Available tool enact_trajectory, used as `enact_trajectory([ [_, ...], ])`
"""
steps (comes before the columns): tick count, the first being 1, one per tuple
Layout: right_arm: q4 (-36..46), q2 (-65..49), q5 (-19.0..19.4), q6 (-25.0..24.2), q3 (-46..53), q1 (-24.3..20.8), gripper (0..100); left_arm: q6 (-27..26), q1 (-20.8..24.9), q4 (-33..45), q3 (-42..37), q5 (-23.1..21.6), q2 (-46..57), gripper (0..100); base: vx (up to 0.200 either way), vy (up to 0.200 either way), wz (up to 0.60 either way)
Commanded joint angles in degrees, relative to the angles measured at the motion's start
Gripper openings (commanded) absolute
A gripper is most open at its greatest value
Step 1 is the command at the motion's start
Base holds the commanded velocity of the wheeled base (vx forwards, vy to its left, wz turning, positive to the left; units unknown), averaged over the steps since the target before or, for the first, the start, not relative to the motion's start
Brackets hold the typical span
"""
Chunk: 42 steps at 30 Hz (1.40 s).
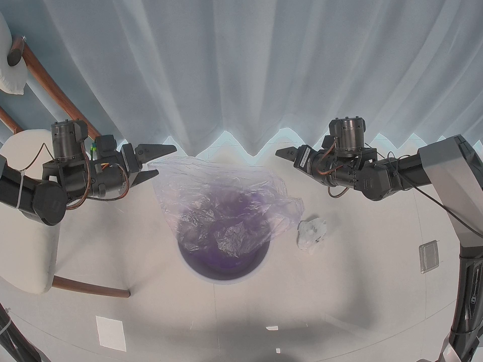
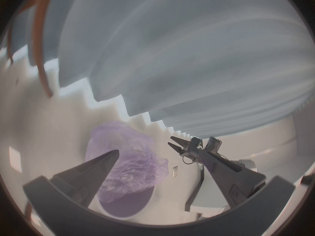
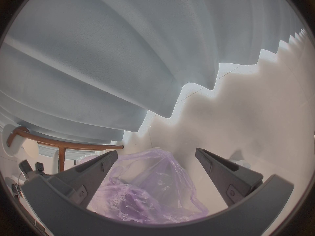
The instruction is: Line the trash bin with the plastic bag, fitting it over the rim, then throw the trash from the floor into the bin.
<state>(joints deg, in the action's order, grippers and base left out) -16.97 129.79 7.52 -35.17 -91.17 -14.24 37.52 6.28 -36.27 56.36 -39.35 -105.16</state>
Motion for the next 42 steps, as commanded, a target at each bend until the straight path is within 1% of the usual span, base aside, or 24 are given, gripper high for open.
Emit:
enact_trajectory([
  [1, -0.2, 0.9, 0.0, 0.6, 0.2, -0.4, 100, -6.0, 1.6, -0.1, 4.8, -1.8, -1.0, 100, 0.0, 0.0, 0.0],
  [4, -0.2, 0.9, 0.0, 0.6, 0.3, -0.6, 100, -9.2, 2.7, -0.2, 7.4, -3.3, -3.0, 100, 0.0, 0.0, 0.0],
  [8, -0.3, 0.7, 0.0, 0.6, 0.8, -1.1, 100, -9.6, 3.2, -0.2, 10.8, -6.6, -4.7, 100, 0.0, 0.0, 0.0],
  [10, -0.3, 0.6, 0.0, 0.6, 1.1, -1.1, 100, -9.9, 3.3, -0.2, 11.8, -7.0, -5.7, 100, 0.0, 0.0, 0.0],
  [11, -0.5, 0.5, 0.0, 0.6, 1.5, -1.2, 100, -11.9, 3.4, -0.2, 13.6, -7.1, -8.0, 100, 0.0, 0.0, 0.0],
  [12, -0.5, 0.5, 0.0, 0.6, 1.6, -1.2, 100, -12.4, 3.4, -0.2, 13.9, -7.1, -8.5, 100, 0.0, 0.0, 0.0],
  [13, -1.2, 0.4, -0.1, 0.5, 2.2, -1.2, 100, -15.8, 3.5, -0.2, 15.4, -7.0, -11.0, 100, 0.0, 0.0, 0.0],
  [15, -2.7, 0.3, -0.1, 0.5, 3.2, -1.2, 100, -19.2, 3.6, -0.2, 16.1, -6.9, -13.6, 100, 0.0, 0.0, 0.0],
  [16, -3.4, 0.3, -0.1, 0.5, 3.7, -1.2, 100, -20.1, 3.7, -0.1, 16.1, -6.9, -14.2, 100, 0.0, 0.0, 0.0],
  [20, -4.7, 0.0, -0.2, 0.6, 5.0, -1.2, 100, -20.9, 4.2, -0.1, 16.1, -6.9, -16.0, 100, 0.0, 0.0, 0.0],
  [26, -4.8, -1.8, -0.2, 0.3, 6.3, -1.8, 100, -21.0, 3.4, -0.3, 17.7, -6.5, -20.6, 100, 0.0, 0.0, 0.0],
  [32, -4.8, -2.2, -0.2, 0.2, 6.4, -1.9, 100, -21.2, 3.9, -0.1, 17.0, -6.6, -20.5, 100, 0.0, 0.0, 0.0],
  [34, -4.8, -2.2, -0.2, 0.1, 6.4, -1.9, 100, -22.1, 4.0, -0.1, 16.5, -6.6, -20.5, 100, 0.0, 0.0, 0.0],
  [38, -4.8, -2.2, -0.2, 0.1, 6.4, -2.0, 100, -27.1, 3.5, 0.3, 16.3, -6.6, -21.3, 100, 0.0, 0.0, 0.0],
  [42, -4.8, -2.3, -0.3, 0.2, 6.4, -2.1, 100, -27.7, 3.5, 0.0, 16.8, -6.6, -22.5, 100, 0.0, 0.0, 0.0],
])
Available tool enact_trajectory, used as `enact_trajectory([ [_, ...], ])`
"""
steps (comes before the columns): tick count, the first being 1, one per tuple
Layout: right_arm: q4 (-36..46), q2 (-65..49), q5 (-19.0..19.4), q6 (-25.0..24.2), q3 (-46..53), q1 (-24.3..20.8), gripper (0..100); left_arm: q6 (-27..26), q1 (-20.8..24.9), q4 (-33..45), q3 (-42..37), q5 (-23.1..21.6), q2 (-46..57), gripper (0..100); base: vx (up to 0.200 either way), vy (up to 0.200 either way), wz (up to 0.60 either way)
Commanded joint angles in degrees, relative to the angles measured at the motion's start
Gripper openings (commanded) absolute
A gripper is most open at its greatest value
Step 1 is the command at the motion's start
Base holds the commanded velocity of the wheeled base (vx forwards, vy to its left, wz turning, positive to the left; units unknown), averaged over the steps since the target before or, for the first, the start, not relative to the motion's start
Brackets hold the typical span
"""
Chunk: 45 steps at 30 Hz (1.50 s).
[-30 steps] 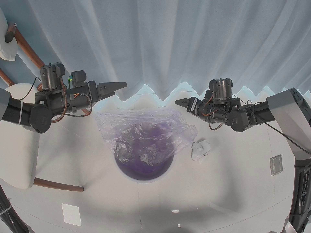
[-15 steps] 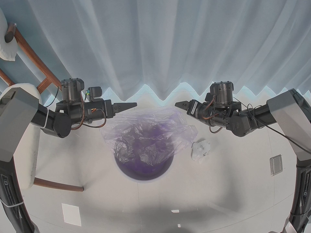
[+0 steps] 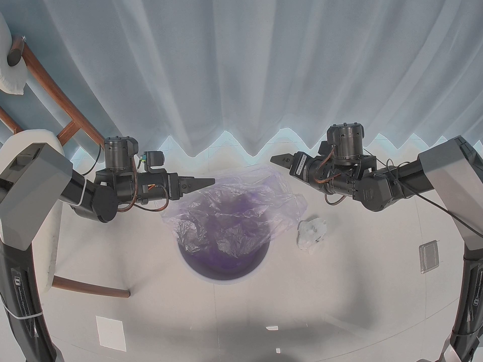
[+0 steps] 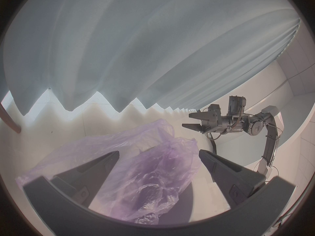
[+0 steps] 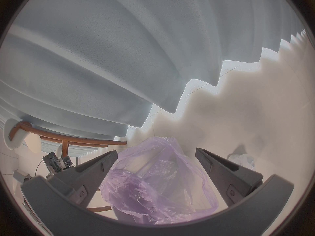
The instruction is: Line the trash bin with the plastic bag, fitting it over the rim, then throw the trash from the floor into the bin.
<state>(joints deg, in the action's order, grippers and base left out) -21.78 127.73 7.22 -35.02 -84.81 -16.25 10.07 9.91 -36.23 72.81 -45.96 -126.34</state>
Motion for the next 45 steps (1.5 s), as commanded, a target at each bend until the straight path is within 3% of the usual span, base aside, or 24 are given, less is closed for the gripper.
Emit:
enact_trajectory([
  [1, 0.0, -0.2, 0.0, 0.0, 0.0, -0.2, 100, -0.2, -0.2, -0.1, 0.4, 0.0, -1.3, 100, 0.0, 0.0, 0.0],
  [9, 0.0, -0.4, 0.0, 0.0, -0.1, -0.2, 100, -1.0, 0.5, 4.2, -0.9, 0.0, 1.8, 100, 0.0, 0.0, 0.0],
  [15, 0.0, -0.7, 0.0, 0.1, 0.0, -0.2, 100, -12.4, -0.1, 10.7, -3.6, 0.0, 3.0, 100, 0.0, 0.0, 0.0],
  [16, 0.1, -0.8, 0.0, 0.1, 0.0, -0.2, 100, -13.6, -0.2, 11.0, -4.1, 0.0, 3.2, 0, 0.0, 0.0, 0.0],
  [29, -0.1, -1.7, 0.1, 0.9, 1.6, -0.1, 100, -15.1, 0.4, 12.9, -6.8, -0.4, 8.9, 0, 0.0, 0.0, 0.0],
  [30, -0.1, -2.0, 0.5, 3.1, 2.9, -0.1, 100, -15.1, 0.4, 13.6, -8.4, -0.4, 11.1, 0, 0.0, 0.0, 0.0],
  [37, -9.3, -2.0, 11.2, 15.8, 11.2, 0.7, 100, -15.2, 0.2, 13.6, -13.6, -0.5, 15.1, 0, 0.0, 0.0, 0.0],
  [43, -15.4, -2.8, 19.3, 21.1, 19.2, 0.3, 100, -15.2, -0.2, 13.4, -14.8, -0.4, 16.0, 0, 0.0, 0.0, 0.0],
  [45, -16.2, -3.0, 20.1, 21.8, 20.6, 0.3, 100, -15.1, -0.2, 13.6, -14.9, -0.4, 16.3, 0, 0.0, 0.0, 0.0],
])
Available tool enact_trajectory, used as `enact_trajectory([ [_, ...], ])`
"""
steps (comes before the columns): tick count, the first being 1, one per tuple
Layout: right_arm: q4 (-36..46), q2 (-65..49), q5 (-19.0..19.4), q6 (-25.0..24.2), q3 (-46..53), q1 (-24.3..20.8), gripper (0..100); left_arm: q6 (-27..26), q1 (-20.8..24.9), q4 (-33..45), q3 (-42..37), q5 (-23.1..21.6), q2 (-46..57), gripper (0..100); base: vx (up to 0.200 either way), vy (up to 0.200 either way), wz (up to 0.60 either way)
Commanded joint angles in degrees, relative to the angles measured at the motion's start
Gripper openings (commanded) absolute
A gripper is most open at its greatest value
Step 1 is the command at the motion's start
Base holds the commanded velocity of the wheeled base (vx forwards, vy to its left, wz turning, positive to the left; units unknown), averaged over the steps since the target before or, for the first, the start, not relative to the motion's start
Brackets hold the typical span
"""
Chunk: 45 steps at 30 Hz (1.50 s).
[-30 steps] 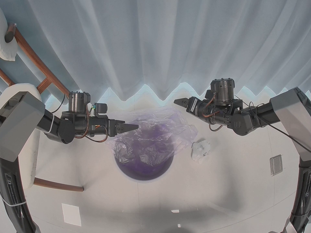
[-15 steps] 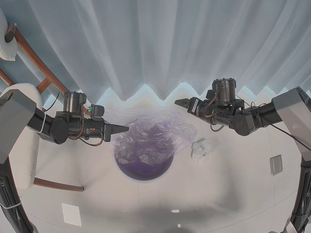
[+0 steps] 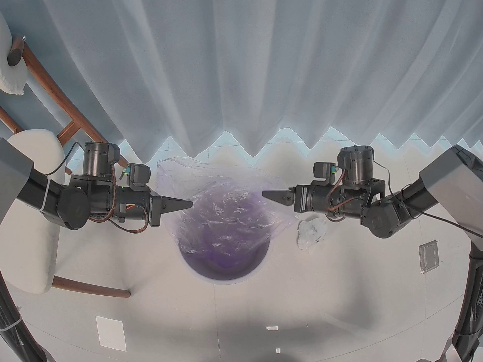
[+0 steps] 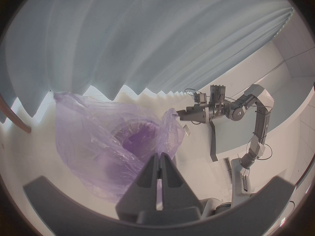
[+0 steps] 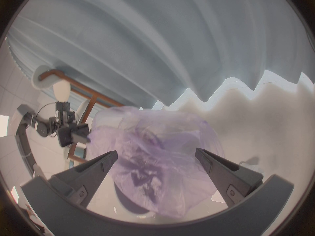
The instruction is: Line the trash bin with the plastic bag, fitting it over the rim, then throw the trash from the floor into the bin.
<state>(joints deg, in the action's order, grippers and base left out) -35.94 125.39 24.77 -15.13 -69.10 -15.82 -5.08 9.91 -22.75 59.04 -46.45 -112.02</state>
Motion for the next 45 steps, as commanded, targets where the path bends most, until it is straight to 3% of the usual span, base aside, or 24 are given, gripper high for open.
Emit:
enact_trajectory([
  [1, -4.3, -1.1, 3.6, 2.8, 7.7, -0.2, 100, 0.1, -0.2, 0.1, -1.9, 0.0, 2.2, 0, 0.0, 0.0, 0.0],
  [6, -11.3, -1.1, 5.3, 3.3, 12.4, -0.5, 100, -0.1, 0.2, -0.5, -4.9, 0.0, 2.5, 0, 0.0, 0.0, 0.0],
  [7, -12.2, -1.2, 5.3, 3.4, 13.0, -0.5, 0, -0.2, 0.2, -0.5, -5.6, 0.0, 2.9, 0, 0.0, 0.0, 0.0],
  [18, -14.8, -4.6, 4.5, 5.0, 21.1, -4.7, 0, -3.2, -0.2, -0.5, -11.1, -0.2, 5.2, 0, 0.0, 0.0, 0.0],
  [22, -16.7, -4.2, 0.7, 4.7, 18.5, -4.5, 0, -3.2, -0.4, -0.5, -11.3, -0.2, 6.1, 0, 0.0, 0.0, 0.0],
  [27, -15.7, -6.1, -0.1, 4.2, 13.6, -2.6, 0, -3.3, -0.2, -0.5, -11.5, -0.4, 8.0, 0, 0.0, 0.0, 0.0],
  [28, -15.7, -6.7, -0.1, 4.3, 12.9, -2.0, 100, -3.3, -0.2, -0.5, -11.6, -1.0, 8.6, 0, 0.0, 0.0, 0.0],
  [34, -16.4, -5.8, 2.0, 4.8, 8.5, -0.2, 100, -6.3, -0.2, -0.5, -12.9, -3.0, 9.5, 0, 0.0, 0.0, 0.0],
  [38, -16.4, -2.4, 7.9, 9.2, 7.0, 0.5, 100, -8.9, -0.2, -0.5, -13.5, -3.8, 9.5, 0, 0.0, 0.0, 0.0],
  [45, -16.4, 3.9, 11.2, 11.2, 4.0, -1.0, 100, -9.2, -0.2, -0.5, -14.0, -4.7, 9.5, 0, 0.0, 0.0, 0.0],
])
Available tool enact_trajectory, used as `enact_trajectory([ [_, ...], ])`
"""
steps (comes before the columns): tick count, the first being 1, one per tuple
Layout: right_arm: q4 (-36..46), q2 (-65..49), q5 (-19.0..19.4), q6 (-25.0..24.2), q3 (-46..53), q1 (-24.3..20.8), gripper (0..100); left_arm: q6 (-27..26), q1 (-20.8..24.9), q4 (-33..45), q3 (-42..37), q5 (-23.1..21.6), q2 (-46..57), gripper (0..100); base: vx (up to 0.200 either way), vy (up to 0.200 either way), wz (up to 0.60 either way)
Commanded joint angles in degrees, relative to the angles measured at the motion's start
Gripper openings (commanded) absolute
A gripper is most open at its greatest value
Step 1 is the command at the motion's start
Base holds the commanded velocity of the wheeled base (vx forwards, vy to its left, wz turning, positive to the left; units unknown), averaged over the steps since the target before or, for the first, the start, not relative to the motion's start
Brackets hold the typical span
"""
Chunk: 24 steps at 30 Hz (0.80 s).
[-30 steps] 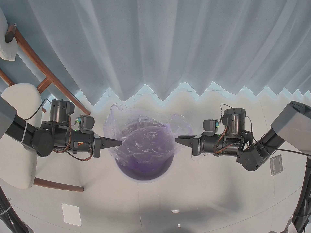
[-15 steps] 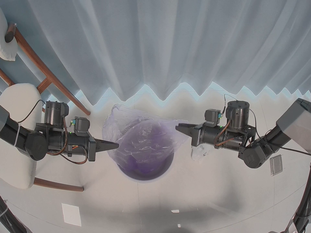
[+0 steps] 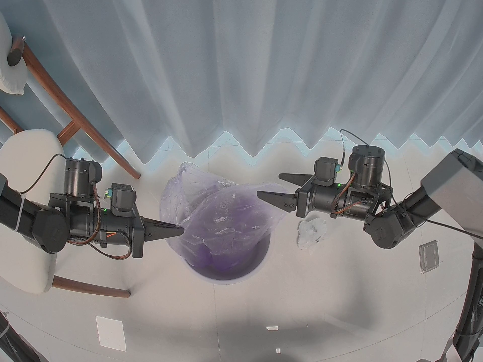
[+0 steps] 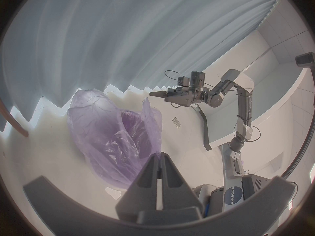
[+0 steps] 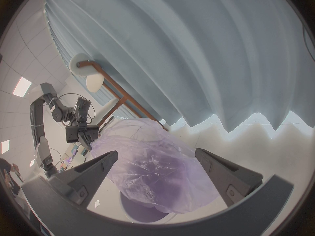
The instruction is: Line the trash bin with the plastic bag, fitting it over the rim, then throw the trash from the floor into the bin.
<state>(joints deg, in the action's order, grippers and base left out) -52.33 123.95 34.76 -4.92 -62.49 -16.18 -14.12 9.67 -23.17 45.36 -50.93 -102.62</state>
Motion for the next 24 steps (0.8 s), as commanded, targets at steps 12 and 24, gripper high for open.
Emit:
enact_trajectory([
  [12, 0.4, 11.7, 2.2, 2.1, -12.9, 0.5, 100, -0.1, 0.0, 0.0, -0.3, -0.2, 0.7, 0, 0.0, 0.0, 0.0],
  [24, 0.3, 13.4, 4.1, 5.8, -11.1, 0.2, 0, -0.1, -0.1, 0.0, -0.3, -0.1, 0.4, 0, 0.0, 0.0, 0.0],
])
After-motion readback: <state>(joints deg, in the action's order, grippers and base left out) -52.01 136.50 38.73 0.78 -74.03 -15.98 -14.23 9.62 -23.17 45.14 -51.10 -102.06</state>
